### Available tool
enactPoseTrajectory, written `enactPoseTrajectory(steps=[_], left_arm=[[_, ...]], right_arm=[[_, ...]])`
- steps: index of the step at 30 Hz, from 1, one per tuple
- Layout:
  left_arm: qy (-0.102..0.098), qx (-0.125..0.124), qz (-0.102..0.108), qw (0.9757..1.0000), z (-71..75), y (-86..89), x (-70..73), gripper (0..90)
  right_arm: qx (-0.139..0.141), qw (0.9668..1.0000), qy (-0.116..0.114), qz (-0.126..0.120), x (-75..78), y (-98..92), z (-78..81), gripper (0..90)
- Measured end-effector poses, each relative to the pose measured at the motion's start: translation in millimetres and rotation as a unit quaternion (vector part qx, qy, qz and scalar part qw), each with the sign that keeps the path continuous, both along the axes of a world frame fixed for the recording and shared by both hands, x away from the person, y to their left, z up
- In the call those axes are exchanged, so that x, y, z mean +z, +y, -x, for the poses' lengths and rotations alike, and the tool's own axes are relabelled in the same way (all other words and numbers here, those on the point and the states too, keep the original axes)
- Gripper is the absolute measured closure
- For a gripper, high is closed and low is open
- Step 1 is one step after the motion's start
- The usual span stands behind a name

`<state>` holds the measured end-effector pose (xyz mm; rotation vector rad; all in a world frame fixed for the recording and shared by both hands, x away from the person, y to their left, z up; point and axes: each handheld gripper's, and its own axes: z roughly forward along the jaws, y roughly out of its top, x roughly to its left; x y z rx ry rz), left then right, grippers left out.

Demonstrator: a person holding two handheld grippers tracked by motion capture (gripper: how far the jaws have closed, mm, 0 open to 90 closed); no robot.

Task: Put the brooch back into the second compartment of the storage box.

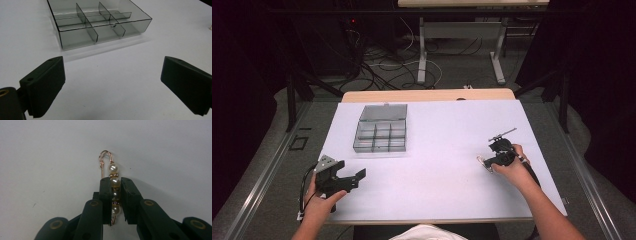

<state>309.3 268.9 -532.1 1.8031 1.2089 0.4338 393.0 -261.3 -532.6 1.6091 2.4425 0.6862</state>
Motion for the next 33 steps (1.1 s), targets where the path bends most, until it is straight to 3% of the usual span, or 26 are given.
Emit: enactPoseTrajectory(steps=[9, 19, 20, 33], left_arm=[[0.000, 0.000, 0.000, 1.0000, -0.1, -0.1, -0.1, 5.7], [0.001, 0.001, 0.000, 1.0000, -0.3, -0.2, -0.3, 5.8], [0.001, 0.001, 0.001, 1.0000, -0.3, -0.2, -0.3, 5.8], [0.001, 0.002, 0.001, 1.0000, -0.4, 0.1, -0.4, 5.9]], right_arm=[[-0.005, 0.9999, -0.006, -0.011, 4.7, -1.5, 3.2, 80.6], [0.009, 0.9996, -0.024, -0.015, 10.1, -3.2, 5.9, 80.8], [-0.001, 0.9996, -0.023, -0.015, 11.1, -1.5, 6.3, 80.8], [0.012, 0.9987, -0.046, -0.020, 19.5, -3.6, 6.7, 80.8]])
